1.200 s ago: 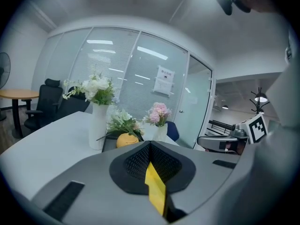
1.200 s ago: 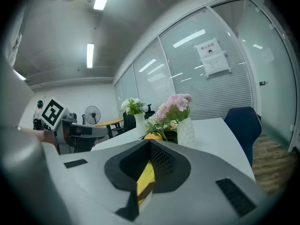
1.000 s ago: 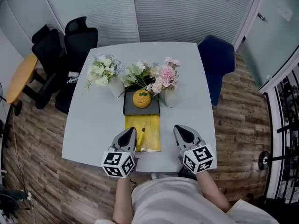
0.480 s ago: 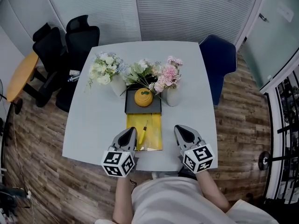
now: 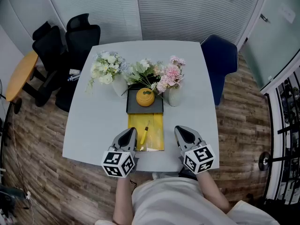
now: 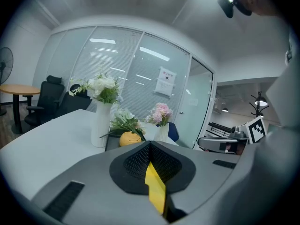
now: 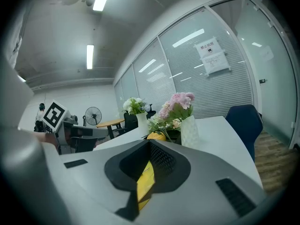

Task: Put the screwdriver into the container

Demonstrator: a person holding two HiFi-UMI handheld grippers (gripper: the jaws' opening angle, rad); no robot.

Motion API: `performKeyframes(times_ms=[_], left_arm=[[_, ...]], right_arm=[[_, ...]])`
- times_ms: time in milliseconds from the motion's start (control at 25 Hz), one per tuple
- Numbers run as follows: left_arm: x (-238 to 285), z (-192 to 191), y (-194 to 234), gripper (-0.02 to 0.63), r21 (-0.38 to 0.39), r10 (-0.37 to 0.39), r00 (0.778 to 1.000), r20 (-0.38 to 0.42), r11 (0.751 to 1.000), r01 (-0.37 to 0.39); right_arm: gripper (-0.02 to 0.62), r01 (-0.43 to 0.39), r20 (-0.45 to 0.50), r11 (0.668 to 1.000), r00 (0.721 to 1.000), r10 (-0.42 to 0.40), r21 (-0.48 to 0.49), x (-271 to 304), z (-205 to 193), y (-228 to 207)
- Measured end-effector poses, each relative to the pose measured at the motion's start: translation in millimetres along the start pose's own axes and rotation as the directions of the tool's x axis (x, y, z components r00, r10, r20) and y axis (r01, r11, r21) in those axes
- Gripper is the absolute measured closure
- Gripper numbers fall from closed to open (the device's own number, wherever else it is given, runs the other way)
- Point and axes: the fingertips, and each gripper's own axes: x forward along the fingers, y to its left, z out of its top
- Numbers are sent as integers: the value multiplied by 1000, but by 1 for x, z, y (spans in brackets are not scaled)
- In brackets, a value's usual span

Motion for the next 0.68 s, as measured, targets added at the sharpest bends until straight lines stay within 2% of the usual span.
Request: performKeyframes(times_ms=[680], left_arm=[[2,-3,8,601,-13,-7,1000,-9,1000,7]], right_arm=[[580,2,-6,1000,1000,-2,-3,6,-1,3]])
